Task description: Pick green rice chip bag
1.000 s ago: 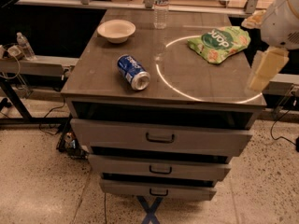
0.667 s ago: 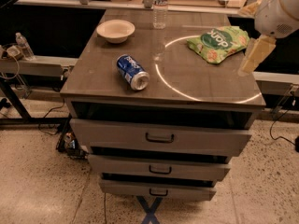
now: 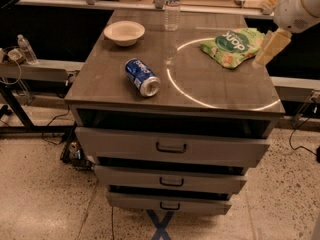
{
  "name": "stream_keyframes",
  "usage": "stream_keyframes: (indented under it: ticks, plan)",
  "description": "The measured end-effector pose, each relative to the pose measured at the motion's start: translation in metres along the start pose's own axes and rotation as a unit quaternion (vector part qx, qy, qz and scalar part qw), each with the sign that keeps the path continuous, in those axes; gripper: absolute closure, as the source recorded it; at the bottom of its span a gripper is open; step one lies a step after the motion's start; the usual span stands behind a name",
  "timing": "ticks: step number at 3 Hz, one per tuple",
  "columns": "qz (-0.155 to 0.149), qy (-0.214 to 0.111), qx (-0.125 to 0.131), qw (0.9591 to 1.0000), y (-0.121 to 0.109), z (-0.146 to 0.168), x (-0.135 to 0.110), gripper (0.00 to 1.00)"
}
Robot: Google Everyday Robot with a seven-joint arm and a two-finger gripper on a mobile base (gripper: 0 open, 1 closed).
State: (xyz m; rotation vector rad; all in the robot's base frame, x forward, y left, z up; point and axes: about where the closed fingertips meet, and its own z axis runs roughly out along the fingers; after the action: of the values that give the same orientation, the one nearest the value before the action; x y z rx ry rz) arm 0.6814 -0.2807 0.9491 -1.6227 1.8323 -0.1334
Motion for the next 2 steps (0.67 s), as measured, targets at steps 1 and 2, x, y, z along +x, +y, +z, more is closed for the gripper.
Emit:
stream_keyframes:
  ticks: [1,2]
  plan:
    - [0.035,-0.015,0.008,0.9992,-0.003,0.018,0.003,0.0]
    - [0.096,-0.034,0.026,0.9945,-0.012,0.048,0.009,0.0]
